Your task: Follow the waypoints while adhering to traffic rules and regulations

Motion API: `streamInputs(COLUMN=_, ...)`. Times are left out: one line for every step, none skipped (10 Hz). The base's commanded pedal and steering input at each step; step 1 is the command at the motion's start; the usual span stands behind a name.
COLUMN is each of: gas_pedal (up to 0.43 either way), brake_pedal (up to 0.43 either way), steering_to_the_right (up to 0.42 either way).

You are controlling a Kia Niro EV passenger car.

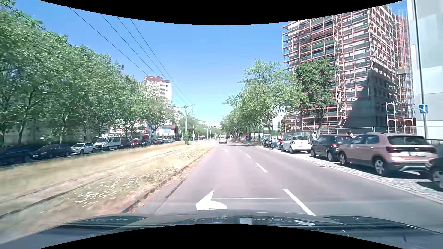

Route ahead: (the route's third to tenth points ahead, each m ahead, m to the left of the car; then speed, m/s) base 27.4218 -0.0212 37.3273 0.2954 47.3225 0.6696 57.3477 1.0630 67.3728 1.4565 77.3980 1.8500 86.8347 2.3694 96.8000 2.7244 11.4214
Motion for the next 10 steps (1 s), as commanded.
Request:
streamInputs(gas_pedal=0.0, brake_pedal=0.0, steering_to_the_right=-0.005)
streamInputs(gas_pedal=0.0, brake_pedal=0.0, steering_to_the_right=-0.005)
streamInputs(gas_pedal=0.0, brake_pedal=0.0, steering_to_the_right=-0.005)
streamInputs(gas_pedal=0.0, brake_pedal=0.0, steering_to_the_right=-0.005)
streamInputs(gas_pedal=0.0, brake_pedal=0.0, steering_to_the_right=-0.005)
streamInputs(gas_pedal=0.0, brake_pedal=0.0, steering_to_the_right=-0.005)
streamInputs(gas_pedal=0.0, brake_pedal=0.0, steering_to_the_right=-0.005)
streamInputs(gas_pedal=0.0, brake_pedal=0.0, steering_to_the_right=-0.005)
streamInputs(gas_pedal=0.0, brake_pedal=0.0, steering_to_the_right=-0.005)
streamInputs(gas_pedal=0.0, brake_pedal=0.0, steering_to_the_right=-0.005)
